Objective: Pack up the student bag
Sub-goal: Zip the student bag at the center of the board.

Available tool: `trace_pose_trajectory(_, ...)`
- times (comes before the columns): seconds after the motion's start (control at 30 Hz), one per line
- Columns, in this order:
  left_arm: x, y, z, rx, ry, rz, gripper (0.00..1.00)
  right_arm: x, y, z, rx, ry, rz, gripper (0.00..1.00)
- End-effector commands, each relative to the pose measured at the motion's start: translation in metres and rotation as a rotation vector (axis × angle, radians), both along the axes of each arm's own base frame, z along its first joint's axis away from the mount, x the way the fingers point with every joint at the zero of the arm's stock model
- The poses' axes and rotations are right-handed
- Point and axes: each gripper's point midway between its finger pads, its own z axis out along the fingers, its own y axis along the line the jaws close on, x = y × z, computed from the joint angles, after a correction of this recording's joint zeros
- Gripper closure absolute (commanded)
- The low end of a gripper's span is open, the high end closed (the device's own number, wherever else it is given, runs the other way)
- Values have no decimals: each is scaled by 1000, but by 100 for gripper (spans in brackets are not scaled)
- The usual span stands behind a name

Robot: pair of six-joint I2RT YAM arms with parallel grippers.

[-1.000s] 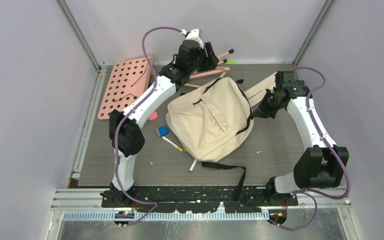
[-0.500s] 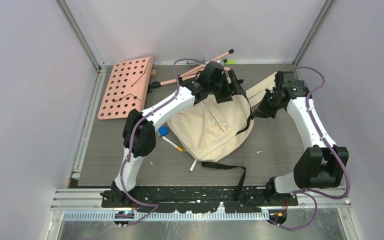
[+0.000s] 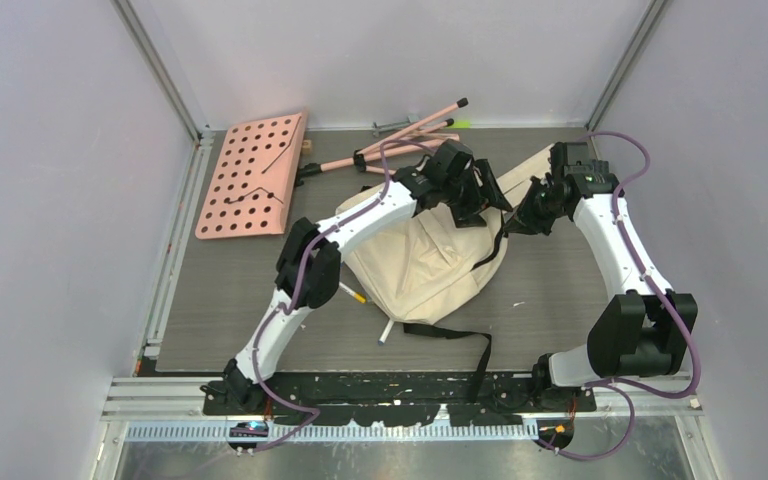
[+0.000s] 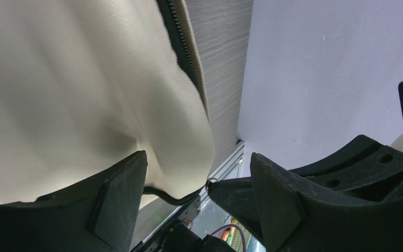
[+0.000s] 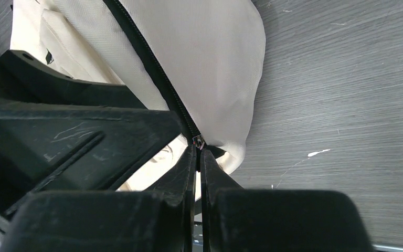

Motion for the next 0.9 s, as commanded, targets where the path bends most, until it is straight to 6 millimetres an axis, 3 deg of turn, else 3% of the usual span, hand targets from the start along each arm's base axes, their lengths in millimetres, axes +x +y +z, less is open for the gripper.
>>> trace_pose_trajectory(0.0, -9, -19, 21, -57, -3, -56, 31, 18, 0, 23, -8, -112, 18, 99)
trace_pose_trajectory(0.1, -7, -22, 14, -48, 0, -69, 48, 21, -4, 31, -32, -126, 23, 99)
trace_pose_trajectory(0.17, -5, -26, 15, -62, -14, -76, 65, 21, -7, 37, -56, -132, 27, 99)
trace_pose_trajectory(0.3, 13, -38, 40, -164, -88, -60, 88, 21, -16, 51, -110, -145, 27, 99)
trace_pose_trajectory(0.4, 35, -45, 62, -260, -176, -15, 99, 19, -20, 51, -134, -137, 25, 99)
trace_pose_trajectory(0.5, 60, -46, 80, -326, -277, 43, 100, 13, -20, 38, -135, -98, 26, 99)
trace_pose_trajectory(0.73, 101, -38, 92, -381, -427, 134, 100, -13, -21, 2, -131, 13, 22, 99)
trace_pose_trajectory(0.87, 114, -32, 93, -378, -476, 161, 100, -24, -15, 7, -93, -3, 9, 99)
